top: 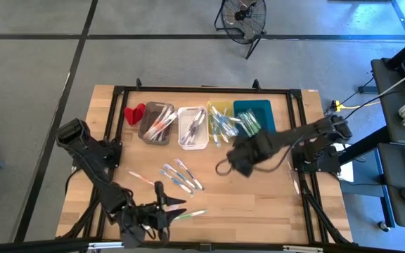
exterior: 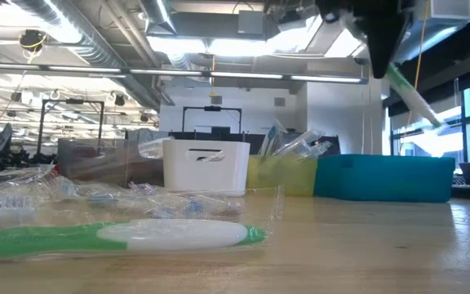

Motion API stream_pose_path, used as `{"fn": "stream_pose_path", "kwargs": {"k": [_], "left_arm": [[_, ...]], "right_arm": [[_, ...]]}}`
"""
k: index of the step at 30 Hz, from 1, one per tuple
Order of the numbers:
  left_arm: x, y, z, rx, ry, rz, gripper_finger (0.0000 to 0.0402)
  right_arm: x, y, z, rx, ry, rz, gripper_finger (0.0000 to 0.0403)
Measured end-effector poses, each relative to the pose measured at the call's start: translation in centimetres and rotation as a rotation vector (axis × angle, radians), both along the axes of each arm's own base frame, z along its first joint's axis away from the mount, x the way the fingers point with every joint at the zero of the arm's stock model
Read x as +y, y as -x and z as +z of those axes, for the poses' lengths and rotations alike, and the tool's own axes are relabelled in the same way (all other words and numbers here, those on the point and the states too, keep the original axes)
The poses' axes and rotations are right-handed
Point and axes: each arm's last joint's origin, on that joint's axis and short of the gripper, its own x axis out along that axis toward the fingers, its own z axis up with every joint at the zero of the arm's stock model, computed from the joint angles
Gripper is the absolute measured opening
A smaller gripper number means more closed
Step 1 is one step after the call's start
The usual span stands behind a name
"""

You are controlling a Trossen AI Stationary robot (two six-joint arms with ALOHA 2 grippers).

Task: Pick & Place Toothbrushes
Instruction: Put the left green toothbrush into the blue bin

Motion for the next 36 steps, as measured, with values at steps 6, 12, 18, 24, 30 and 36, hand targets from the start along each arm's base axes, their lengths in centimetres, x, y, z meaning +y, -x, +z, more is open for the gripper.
{"fn": "stream_pose_path", "kwargs": {"k": [6,12,18,24,30,36], "left_arm": [[0.1,0.4,-0.5,0.017,0.057,0.019,0.0116],[0.0,0.5,-0.7,0.049,0.070,-0.013,0.0114],[0.0,0.6,-0.9,0.084,0.079,-0.038,0.0115],[0.3,0.8,-1.3,0.116,0.097,-0.023,0.0115],[0.3,0.8,-1.4,0.122,0.107,-0.020,0.0116],[0.3,0.8,-1.4,0.123,0.107,-0.022,0.0113]], "right_arm": [[-5.6,0.0,1.0,0.008,0.010,-0.118,0.0024],[-10.6,-0.6,0.4,0.016,-0.026,-0.194,0.0024],[-14.5,-0.8,-0.7,0.049,-0.095,-0.291,0.0024],[-17.3,-0.7,-3.1,0.124,-0.196,-0.331,0.0024],[-19.3,-0.6,-4.6,0.156,-0.293,-0.394,0.0024],[-20.3,-0.9,-5.6,0.175,-0.308,-0.417,0.0072]]}}
